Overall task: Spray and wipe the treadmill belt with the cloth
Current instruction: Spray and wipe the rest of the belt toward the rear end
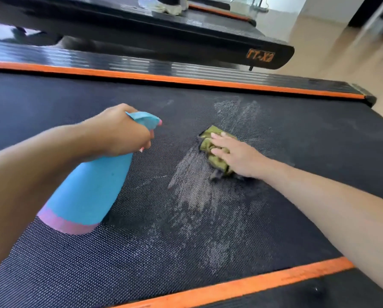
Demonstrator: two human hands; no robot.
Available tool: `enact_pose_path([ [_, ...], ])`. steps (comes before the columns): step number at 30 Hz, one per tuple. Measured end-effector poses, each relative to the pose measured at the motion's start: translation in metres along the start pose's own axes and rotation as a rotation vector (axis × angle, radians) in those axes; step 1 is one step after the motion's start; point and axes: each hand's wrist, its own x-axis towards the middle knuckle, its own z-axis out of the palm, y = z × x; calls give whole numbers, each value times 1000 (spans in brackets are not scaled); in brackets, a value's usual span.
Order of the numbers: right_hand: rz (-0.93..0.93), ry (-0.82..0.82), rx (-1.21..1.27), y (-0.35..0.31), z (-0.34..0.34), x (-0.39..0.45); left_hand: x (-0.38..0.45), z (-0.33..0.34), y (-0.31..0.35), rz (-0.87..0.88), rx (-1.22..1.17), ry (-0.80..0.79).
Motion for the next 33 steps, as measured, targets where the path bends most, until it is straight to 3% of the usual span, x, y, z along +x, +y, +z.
enact_pose_path([
  [2,145,74,-6,10,-9,18,-3,-4,-6,-33,-13,-9],
  [4,164,87,-3,-1,-3,26,-5,-5,-12,-58,-15,-12],
  [9,-218,-36,-13,-55,43,-3,-3,-3,-17,-70,-25,35],
  [11,-287,-63,-47,-52,43,-5,-4,-4,-17,-61,-33,53],
  [17,173,168,-31,-7,8,30,-10,-8,-19,-50,-55,98],
  [19,176,184,-42,-23,20,30,-12,-12,-19,-50,-77,107],
  [21,-11,135,-56,-60,41,11,-15,-15,-19,-49,-90,119],
  [24,-461,-7,-40,-113,80,-31,-14,-15,-20,-58,-90,139],
  [26,-615,-101,-88,-121,80,-36,-15,-16,-20,-79,-83,145],
  [28,-497,-105,-77,-111,56,-12,-18,-18,-16,-106,-85,155],
  [31,-14,15,-87,-70,12,49,-21,-19,-13,-119,-96,145],
  [33,168,68,-116,-56,2,78,-21,-17,-12,-102,-84,135],
])
